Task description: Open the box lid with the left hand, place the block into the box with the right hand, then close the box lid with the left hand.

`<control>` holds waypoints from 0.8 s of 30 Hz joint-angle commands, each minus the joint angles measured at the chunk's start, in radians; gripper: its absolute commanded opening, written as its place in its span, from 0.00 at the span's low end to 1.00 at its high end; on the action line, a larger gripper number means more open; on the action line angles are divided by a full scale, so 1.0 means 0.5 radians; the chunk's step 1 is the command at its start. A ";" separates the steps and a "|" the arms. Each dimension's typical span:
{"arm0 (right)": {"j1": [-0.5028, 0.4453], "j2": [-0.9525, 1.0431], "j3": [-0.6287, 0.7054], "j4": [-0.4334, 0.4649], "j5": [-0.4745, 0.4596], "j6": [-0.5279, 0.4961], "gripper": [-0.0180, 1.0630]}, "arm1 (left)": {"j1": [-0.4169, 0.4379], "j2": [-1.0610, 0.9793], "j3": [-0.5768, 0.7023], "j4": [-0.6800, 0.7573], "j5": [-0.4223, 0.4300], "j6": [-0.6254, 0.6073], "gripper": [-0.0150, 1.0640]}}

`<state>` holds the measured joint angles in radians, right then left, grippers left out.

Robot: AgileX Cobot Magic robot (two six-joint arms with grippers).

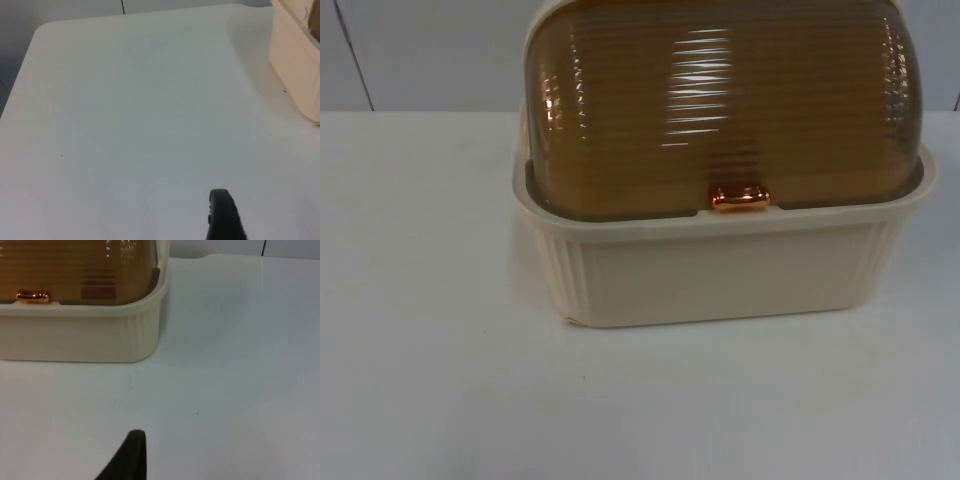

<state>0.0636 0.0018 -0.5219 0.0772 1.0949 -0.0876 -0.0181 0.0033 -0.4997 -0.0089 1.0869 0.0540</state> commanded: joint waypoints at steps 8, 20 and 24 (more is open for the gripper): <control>0.007 -0.004 0.010 0.007 -0.030 0.002 0.98 | -0.009 -0.007 0.011 0.018 -0.026 -0.081 0.47; 0.007 -0.004 0.010 0.007 -0.030 0.002 0.98 | -0.009 -0.007 0.011 0.018 -0.026 -0.066 0.47; 0.007 -0.004 0.010 -0.003 -0.030 0.015 0.98 | -0.009 -0.007 0.011 0.018 -0.026 -0.066 0.47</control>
<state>0.0636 0.0018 -0.5219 0.0790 1.0929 -0.0823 -0.0181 0.0033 -0.4997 0.0000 1.0869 0.0186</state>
